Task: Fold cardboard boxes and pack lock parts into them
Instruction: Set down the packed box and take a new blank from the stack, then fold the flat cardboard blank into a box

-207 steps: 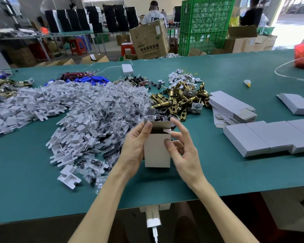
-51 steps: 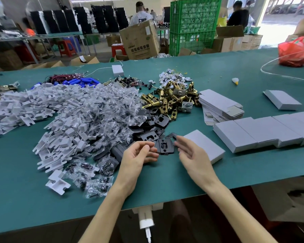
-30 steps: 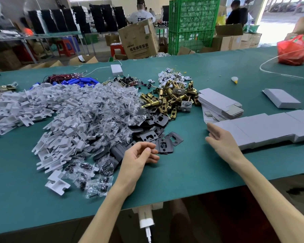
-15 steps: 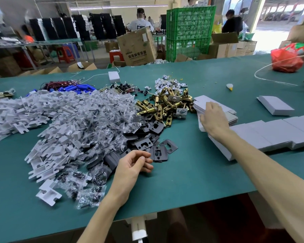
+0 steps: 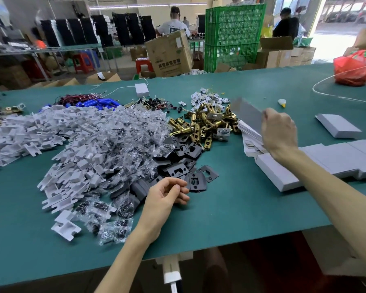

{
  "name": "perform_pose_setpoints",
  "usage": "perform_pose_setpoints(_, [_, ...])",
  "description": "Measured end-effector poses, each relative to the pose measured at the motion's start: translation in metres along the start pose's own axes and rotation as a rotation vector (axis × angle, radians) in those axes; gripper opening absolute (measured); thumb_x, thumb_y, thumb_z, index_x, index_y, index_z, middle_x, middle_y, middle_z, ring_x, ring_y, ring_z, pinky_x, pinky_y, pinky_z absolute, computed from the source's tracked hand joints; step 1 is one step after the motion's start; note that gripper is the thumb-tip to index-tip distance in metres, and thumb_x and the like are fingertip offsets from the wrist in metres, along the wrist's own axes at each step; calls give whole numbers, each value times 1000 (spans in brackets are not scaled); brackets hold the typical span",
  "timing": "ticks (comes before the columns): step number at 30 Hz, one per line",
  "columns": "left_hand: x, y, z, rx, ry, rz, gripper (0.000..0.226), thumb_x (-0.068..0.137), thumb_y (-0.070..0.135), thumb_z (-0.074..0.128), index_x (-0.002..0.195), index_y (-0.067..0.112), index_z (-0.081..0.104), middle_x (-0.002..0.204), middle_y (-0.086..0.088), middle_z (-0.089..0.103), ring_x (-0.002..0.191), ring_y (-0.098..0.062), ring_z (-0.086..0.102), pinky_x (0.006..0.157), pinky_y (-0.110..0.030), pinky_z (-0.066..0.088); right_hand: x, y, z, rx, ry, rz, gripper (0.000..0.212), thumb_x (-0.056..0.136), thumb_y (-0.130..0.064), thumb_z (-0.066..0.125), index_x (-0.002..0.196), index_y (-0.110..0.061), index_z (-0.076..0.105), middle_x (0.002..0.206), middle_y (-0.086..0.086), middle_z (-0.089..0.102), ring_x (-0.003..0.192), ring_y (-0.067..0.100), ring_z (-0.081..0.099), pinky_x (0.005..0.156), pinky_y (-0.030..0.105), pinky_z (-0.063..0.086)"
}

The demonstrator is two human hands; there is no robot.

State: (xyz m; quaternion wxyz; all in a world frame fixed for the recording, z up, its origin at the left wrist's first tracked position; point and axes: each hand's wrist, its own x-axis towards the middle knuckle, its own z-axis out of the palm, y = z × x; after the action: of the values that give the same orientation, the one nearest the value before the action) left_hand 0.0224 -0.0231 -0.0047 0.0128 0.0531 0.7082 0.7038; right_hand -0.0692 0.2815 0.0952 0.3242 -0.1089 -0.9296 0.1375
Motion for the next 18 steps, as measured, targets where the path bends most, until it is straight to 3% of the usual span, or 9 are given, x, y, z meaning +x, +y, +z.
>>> perform_pose_setpoints(2, [0, -1, 0, 1, -1, 10, 18, 106, 2, 52, 108, 3, 70, 94, -13, 76, 82, -25, 73, 77, -30, 61, -11, -24, -13, 280, 100, -43, 22, 104, -10, 48, 108, -2, 68, 92, 21, 71, 77, 35, 59, 70, 39, 43])
perform_pose_setpoints(3, [0, -1, 1, -7, -2, 12, 18, 107, 4, 52, 110, 4, 71, 97, -12, 77, 85, -26, 75, 78, -30, 61, -18, -36, -17, 433, 62, -59, 20, 102, -13, 52, 107, -5, 70, 92, 14, 74, 80, 31, 63, 71, 36, 46])
perform_pose_setpoints(5, [1, 1, 2, -63, 3, 11, 20, 108, 9, 51, 116, 6, 70, 105, -11, 77, 93, -28, 76, 80, -29, 62, -38, -57, -19, 776, -146, -21, 14, 99, -12, 61, 102, -12, 74, 93, 2, 76, 81, 14, 68, 73, 29, 52])
perform_pose_setpoints(7, [2, 4, 3, -165, 16, -2, 24, 109, 15, 50, 122, 5, 66, 112, -12, 77, 102, -29, 76, 84, -31, 62, -65, -71, -12, 1041, -363, 98, 11, 98, -10, 65, 100, -17, 73, 97, 0, 76, 82, 10, 68, 74, 26, 54])
perform_pose_setpoints(10, [5, 9, 2, -311, 38, -41, 32, 107, 25, 51, 128, 3, 62, 117, -13, 77, 107, -28, 74, 88, -32, 61, -104, -78, 13, 1165, -535, 264, 9, 98, -10, 66, 101, -11, 74, 100, 7, 78, 86, 17, 69, 73, 28, 55])
perform_pose_setpoints(15, [12, 15, -3, -190, 15, -49, 31, 106, 32, 57, 128, 11, 64, 120, -5, 77, 109, -24, 74, 85, -34, 62, -146, -85, 34, 1381, -664, 432, 14, 96, -16, 70, 105, -8, 76, 102, 9, 78, 89, 22, 72, 80, 38, 57])
perform_pose_setpoints(18, [20, 18, 2, -96, 118, -49, 40, 95, 30, 73, 128, 13, 58, 124, -5, 74, 111, -23, 72, 95, -43, 60, -149, -87, 29, 1468, -647, 495, 22, 88, -36, 74, 90, -14, 79, 95, 8, 77, 81, 20, 71, 66, 28, 57])
